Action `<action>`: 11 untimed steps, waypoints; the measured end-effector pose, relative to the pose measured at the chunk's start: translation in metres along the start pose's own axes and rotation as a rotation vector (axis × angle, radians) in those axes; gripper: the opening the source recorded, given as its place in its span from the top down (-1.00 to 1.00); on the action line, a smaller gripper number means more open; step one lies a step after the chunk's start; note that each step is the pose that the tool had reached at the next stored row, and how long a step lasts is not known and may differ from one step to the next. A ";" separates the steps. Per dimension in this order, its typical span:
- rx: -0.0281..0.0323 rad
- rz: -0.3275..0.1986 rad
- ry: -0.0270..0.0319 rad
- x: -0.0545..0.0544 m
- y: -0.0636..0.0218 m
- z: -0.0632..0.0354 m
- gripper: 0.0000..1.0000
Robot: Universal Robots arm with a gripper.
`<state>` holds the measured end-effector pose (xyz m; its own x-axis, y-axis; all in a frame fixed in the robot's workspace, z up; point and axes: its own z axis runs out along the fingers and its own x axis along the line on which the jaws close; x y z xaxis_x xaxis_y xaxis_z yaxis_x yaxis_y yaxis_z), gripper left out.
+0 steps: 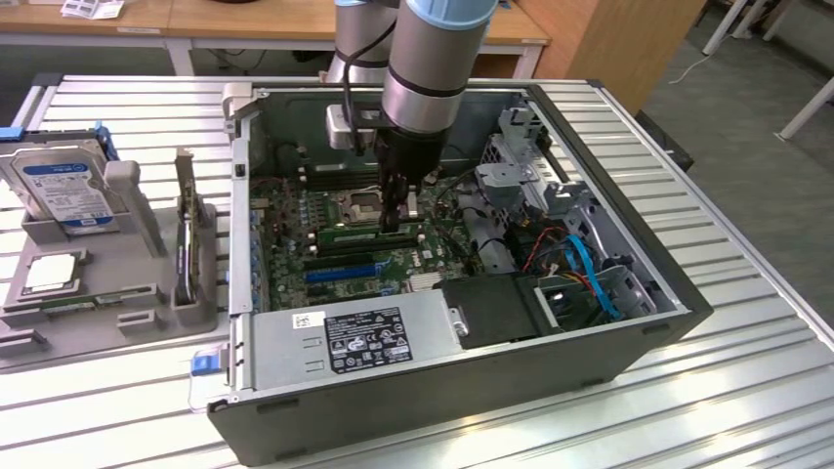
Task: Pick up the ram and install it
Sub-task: 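Insert the ram into the slot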
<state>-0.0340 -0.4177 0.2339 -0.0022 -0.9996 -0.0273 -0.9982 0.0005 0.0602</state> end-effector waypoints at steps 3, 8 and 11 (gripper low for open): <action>0.0000 0.000 0.0000 0.000 -0.0006 0.0000 0.76; 0.0000 0.000 0.0000 0.001 -0.0012 -0.0001 0.76; 0.0000 0.000 0.0000 0.001 -0.0012 0.0006 0.76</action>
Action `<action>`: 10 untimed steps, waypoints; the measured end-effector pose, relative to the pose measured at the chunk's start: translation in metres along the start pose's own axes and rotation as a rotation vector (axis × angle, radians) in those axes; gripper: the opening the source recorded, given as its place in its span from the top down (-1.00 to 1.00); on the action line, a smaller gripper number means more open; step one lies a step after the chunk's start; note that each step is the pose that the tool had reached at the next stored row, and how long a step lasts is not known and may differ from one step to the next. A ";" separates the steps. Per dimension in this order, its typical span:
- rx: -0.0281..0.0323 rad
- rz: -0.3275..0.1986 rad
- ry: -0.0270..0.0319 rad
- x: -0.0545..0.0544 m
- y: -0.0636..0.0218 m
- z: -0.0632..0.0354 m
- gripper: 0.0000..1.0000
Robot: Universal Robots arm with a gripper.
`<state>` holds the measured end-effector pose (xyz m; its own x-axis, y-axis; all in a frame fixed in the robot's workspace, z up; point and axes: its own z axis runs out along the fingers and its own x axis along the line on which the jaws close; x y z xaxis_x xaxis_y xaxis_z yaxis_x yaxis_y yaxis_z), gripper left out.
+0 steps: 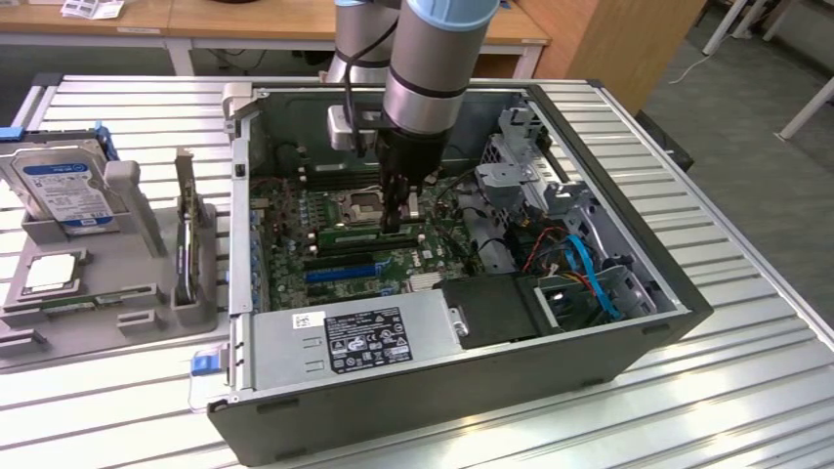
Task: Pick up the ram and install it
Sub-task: 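Insert the ram into the slot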
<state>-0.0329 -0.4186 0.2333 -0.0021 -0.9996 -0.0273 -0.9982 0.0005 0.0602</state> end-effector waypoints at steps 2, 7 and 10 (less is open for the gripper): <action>0.0000 0.000 0.0001 0.000 -0.0001 0.0006 0.76; 0.0000 0.000 0.0000 -0.001 -0.0001 0.0011 0.76; 0.0000 0.000 0.0000 -0.001 0.0002 0.0011 0.76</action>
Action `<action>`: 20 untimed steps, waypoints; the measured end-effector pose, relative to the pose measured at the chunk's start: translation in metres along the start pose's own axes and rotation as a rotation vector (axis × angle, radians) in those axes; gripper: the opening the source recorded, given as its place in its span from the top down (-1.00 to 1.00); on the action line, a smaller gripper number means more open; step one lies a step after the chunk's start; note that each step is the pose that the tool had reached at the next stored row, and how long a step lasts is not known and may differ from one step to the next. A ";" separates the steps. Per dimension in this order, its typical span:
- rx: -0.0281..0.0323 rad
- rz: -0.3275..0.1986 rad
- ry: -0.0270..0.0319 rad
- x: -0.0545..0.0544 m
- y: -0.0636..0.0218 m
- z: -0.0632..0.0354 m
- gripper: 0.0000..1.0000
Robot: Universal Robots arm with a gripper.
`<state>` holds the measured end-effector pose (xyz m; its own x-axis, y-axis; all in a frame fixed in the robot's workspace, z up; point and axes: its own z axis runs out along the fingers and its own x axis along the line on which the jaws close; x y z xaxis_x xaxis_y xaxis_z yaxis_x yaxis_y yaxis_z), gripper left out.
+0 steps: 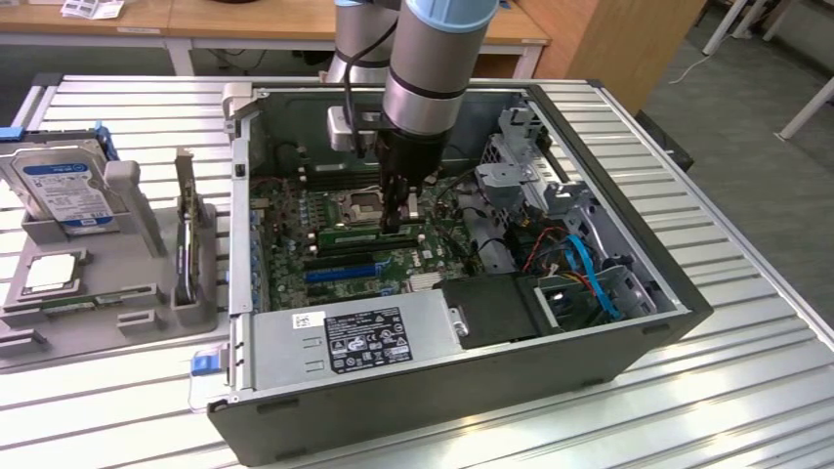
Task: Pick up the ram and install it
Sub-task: 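Insert the ram into the slot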
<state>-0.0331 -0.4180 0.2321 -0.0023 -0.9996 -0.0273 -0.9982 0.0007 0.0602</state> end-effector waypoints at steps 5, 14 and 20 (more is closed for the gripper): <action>0.0000 0.000 0.0000 0.000 0.0000 0.0000 0.76; 0.0000 0.000 0.0000 0.000 -0.0001 0.0009 0.76; 0.0000 0.000 0.0000 0.000 -0.0002 0.0026 0.76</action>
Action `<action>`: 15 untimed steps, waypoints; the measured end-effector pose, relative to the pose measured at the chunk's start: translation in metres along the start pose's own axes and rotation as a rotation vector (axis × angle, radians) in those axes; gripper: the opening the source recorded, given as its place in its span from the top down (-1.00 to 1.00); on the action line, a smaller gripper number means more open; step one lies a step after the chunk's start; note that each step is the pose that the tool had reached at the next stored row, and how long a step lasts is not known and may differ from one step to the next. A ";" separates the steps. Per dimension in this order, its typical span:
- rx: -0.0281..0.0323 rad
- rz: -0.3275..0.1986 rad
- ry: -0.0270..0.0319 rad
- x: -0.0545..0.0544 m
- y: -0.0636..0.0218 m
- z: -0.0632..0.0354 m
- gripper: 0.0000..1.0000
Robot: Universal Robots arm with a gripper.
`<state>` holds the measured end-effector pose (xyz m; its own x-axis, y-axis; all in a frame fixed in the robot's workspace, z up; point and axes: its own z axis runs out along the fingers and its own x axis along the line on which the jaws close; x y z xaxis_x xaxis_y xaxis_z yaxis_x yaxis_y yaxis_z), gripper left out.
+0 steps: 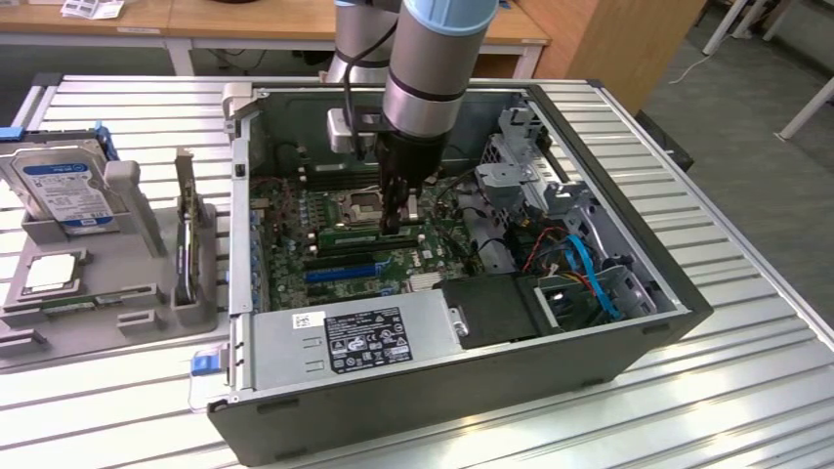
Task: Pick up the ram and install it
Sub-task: 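Insert the ram into the slot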
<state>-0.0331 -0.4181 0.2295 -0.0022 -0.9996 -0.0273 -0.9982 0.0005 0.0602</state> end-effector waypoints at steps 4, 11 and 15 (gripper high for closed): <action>-0.0001 0.000 0.0000 0.000 -0.0001 0.0009 0.76; 0.0000 0.000 -0.0001 0.000 -0.0001 0.0021 0.76; 0.0000 0.000 0.0000 0.000 -0.0002 0.0032 0.76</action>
<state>-0.0331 -0.4181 0.2263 -0.0021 -0.9996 -0.0273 -0.9982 0.0005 0.0602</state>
